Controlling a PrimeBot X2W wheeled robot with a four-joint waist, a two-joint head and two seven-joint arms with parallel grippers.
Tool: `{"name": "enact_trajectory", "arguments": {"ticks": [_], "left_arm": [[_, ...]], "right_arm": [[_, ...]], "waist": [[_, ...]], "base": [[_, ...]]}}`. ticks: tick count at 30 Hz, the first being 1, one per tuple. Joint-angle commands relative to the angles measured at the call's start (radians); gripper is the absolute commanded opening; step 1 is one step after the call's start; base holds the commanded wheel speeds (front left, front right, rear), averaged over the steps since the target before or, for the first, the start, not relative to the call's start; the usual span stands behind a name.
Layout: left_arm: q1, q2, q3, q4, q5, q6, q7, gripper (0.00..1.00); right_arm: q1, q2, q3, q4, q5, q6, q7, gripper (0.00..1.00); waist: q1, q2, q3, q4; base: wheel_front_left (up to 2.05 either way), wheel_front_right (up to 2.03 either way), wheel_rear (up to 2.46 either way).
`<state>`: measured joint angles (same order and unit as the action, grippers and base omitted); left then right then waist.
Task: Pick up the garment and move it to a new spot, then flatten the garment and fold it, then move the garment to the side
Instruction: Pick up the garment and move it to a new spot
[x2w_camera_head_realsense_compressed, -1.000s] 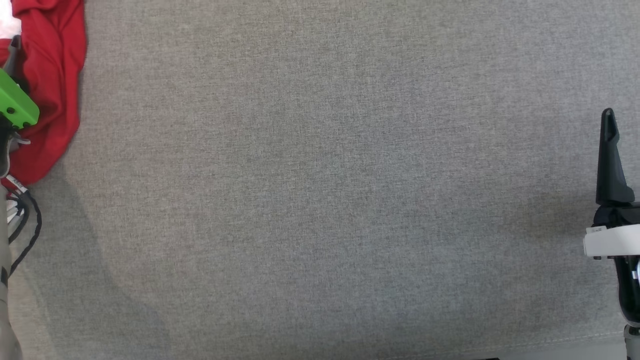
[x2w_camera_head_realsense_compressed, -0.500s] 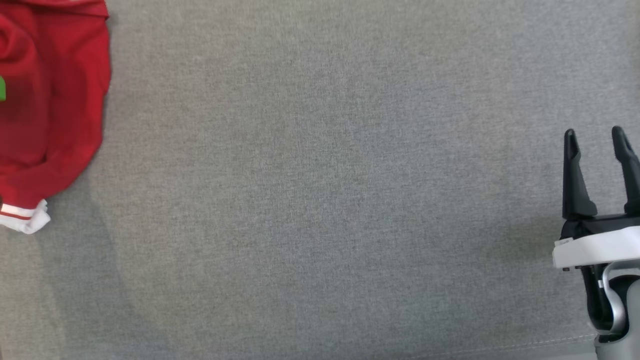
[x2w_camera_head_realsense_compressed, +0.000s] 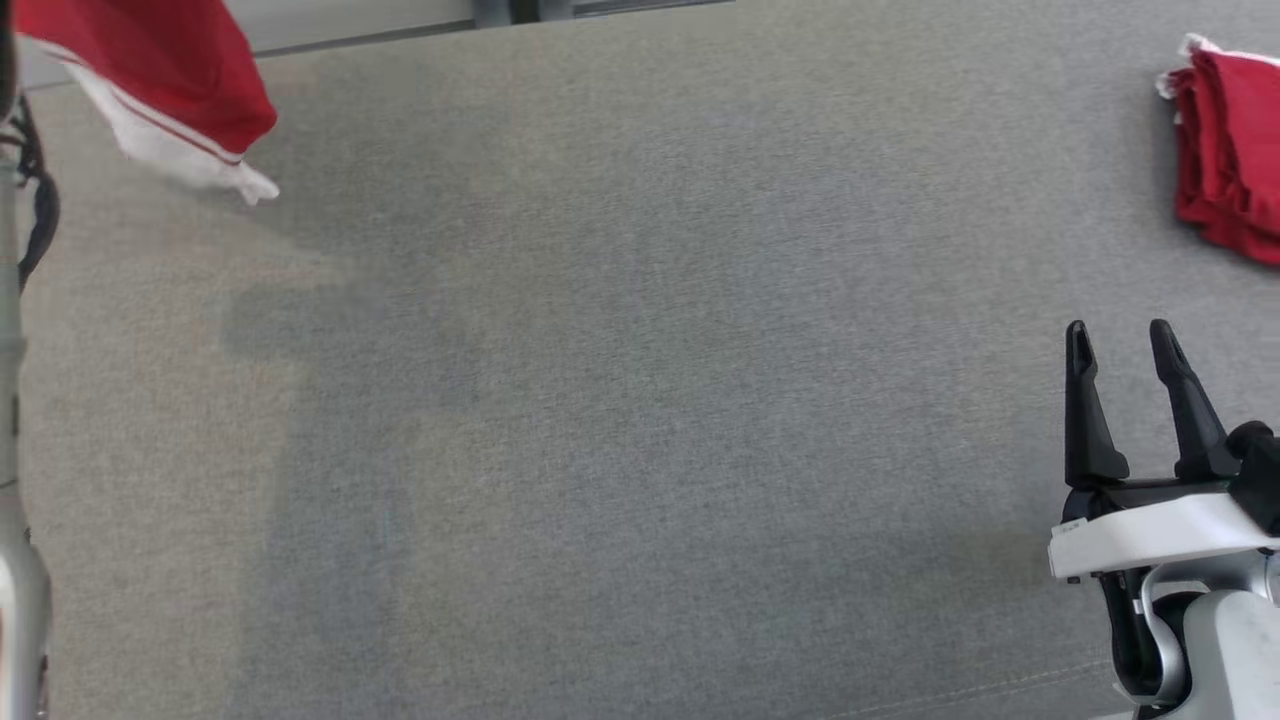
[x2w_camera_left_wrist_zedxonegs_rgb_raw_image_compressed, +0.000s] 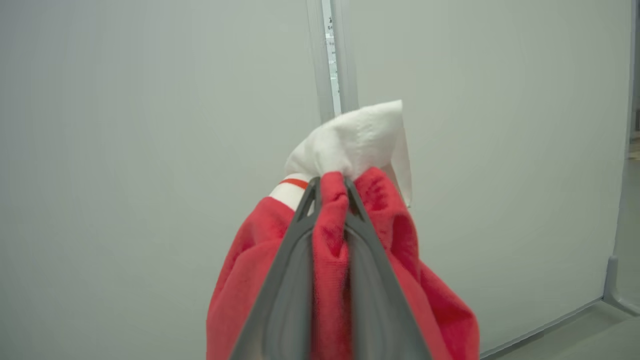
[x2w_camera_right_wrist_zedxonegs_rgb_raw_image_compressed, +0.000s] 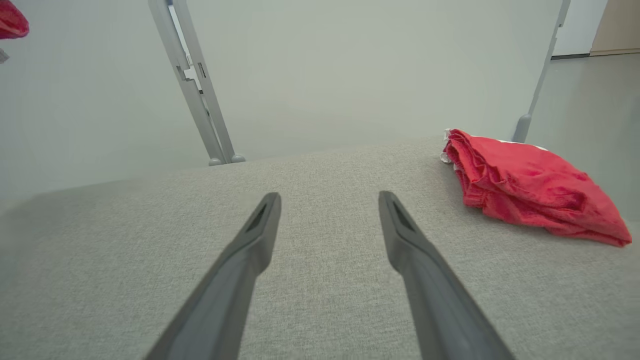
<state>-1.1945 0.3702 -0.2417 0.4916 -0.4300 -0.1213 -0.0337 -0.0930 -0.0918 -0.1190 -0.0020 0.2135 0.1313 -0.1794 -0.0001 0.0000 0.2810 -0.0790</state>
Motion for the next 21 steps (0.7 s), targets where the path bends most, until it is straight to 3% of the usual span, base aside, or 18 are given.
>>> {"name": "enact_trajectory", "arguments": {"ticks": [1,6,13,21], "left_arm": [[-0.020,-0.021,-0.015,-0.038,0.004,0.010,0.018,0.00],[-0.061,-0.105,-0.083,-0.121,0.003,0.012,0.084,0.00],[-0.015,-0.218,-0.188,-0.134,-0.028,0.003,0.119,0.00],[0.195,-0.264,-0.278,-0.080,-0.037,0.017,0.080,0.00]], "right_arm": [[0.002,0.006,0.005,0.011,0.007,-0.001,-0.011,1.00],[-0.012,0.021,0.021,0.055,0.021,-0.001,-0.038,1.00],[-0.018,0.034,0.043,0.109,0.037,-0.001,-0.065,1.00],[-0.028,0.039,0.057,0.142,0.047,-0.001,-0.082,1.00]], "waist": [[0.0001,0.0000,-0.039,-0.079],[0.0001,0.0000,-0.048,-0.160],[0.0001,0.0000,-0.042,-0.240],[0.0001,0.0000,-0.038,-0.252]], "base": [[0.00,0.00,0.00],[0.00,0.00,0.00],[0.00,0.00,0.00],[0.00,0.00,0.00]]}}
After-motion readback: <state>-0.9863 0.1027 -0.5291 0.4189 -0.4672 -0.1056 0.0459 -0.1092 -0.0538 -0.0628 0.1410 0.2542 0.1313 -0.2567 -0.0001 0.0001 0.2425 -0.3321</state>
